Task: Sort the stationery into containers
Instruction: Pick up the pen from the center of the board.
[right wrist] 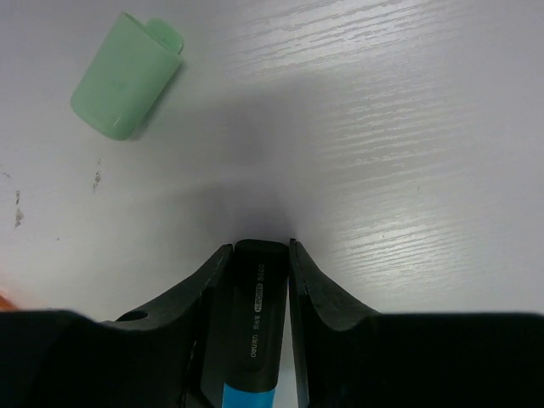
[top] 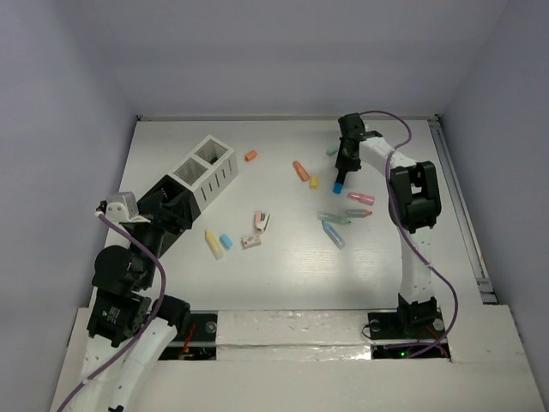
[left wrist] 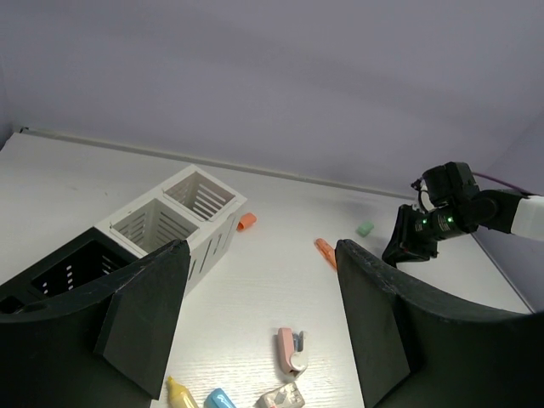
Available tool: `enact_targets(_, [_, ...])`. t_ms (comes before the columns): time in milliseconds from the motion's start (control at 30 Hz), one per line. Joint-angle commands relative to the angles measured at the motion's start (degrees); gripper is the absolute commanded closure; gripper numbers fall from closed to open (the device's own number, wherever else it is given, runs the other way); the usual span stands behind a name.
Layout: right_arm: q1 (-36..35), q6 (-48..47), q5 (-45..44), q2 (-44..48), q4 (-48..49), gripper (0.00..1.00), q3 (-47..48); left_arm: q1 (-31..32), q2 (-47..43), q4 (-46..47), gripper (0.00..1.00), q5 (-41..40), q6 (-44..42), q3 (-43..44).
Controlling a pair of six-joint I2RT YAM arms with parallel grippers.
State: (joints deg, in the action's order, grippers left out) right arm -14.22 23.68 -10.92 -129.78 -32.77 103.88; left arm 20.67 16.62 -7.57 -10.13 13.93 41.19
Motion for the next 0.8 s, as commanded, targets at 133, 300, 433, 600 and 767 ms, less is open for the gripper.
enact_targets(133, [-0.7, 4.2, 4.0, 4.3, 6.5, 0.91, -7.1, 0.3, -0.5, 1.9, 0.34, -0.2, -0.8, 0.7])
enact_targets(300, [-1.2, 4.4, 5.2, 14.9, 19.3, 0.91, -14.0, 0.3, -0.1, 2.1, 0.34, -0.2, -0.6, 0.6])
enact_targets(433, [-3.4, 3.0, 6.0, 19.5, 22.9, 0.91, -15.4, 0.3, 0.2, 2.1, 0.34, 0.0, -0.7, 0.7])
enact_targets(600, [-8.5, 1.6, 6.5, 21.9, 27.1, 0.92, -12.4, 0.3, 0.5, 2.2, 0.34, 0.1, -0.7, 0.6])
enact_targets(767, [-16.4, 0.4, 5.1, 19.2, 37.5, 0.93, -5.4, 0.3, 1.0, 2.2, 0.34, 0.3, -0.7, 0.6])
